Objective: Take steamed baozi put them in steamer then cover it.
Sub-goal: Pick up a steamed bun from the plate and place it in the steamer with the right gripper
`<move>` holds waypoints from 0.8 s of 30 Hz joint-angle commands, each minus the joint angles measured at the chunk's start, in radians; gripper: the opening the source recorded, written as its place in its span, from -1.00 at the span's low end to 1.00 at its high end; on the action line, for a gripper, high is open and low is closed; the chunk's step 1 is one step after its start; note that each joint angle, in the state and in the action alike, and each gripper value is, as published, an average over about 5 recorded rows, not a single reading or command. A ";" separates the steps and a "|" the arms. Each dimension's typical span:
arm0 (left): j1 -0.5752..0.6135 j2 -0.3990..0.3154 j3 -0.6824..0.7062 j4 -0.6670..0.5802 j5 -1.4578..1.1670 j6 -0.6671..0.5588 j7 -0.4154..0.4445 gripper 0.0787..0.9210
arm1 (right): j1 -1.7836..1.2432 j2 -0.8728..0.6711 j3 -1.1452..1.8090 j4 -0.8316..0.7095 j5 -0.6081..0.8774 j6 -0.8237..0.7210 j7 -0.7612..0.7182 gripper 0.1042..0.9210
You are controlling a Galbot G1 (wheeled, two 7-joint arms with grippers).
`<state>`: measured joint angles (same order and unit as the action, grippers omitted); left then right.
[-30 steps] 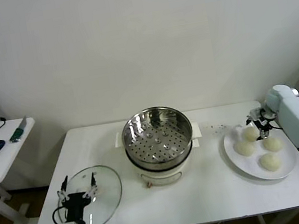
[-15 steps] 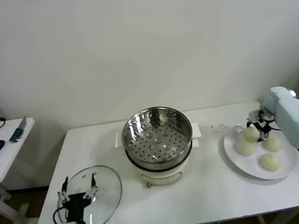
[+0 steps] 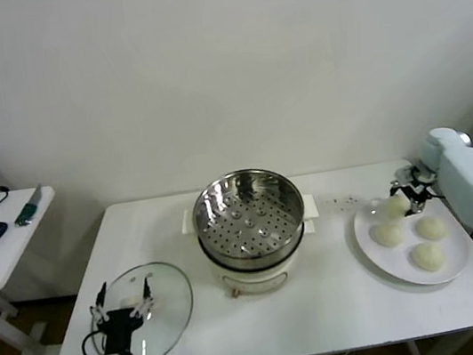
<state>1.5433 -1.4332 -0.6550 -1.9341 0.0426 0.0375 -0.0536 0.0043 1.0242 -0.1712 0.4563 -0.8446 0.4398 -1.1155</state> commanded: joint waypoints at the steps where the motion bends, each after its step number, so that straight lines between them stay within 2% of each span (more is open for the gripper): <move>1: 0.014 0.003 -0.001 -0.022 -0.003 0.013 -0.001 0.77 | 0.291 -0.049 -0.497 0.237 0.408 0.048 -0.078 0.47; 8: 0.034 0.002 0.000 -0.039 -0.030 -0.001 0.004 0.77 | 0.541 0.021 -0.816 0.367 0.622 0.082 -0.112 0.48; 12: 0.043 -0.001 0.002 -0.037 -0.028 0.009 -0.002 0.77 | 0.629 0.081 -0.922 0.441 0.684 0.110 -0.115 0.49; 20: 0.063 -0.001 0.005 -0.044 -0.025 0.019 -0.005 0.77 | 0.627 0.261 -0.934 0.517 0.549 0.216 -0.106 0.49; 24: 0.074 0.000 0.006 -0.055 -0.017 0.027 -0.003 0.77 | 0.557 0.331 -0.881 0.516 0.424 0.265 -0.087 0.49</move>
<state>1.6101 -1.4348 -0.6498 -1.9814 0.0262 0.0565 -0.0586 0.5213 1.1612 -0.9459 0.8680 -0.3304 0.5901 -1.2107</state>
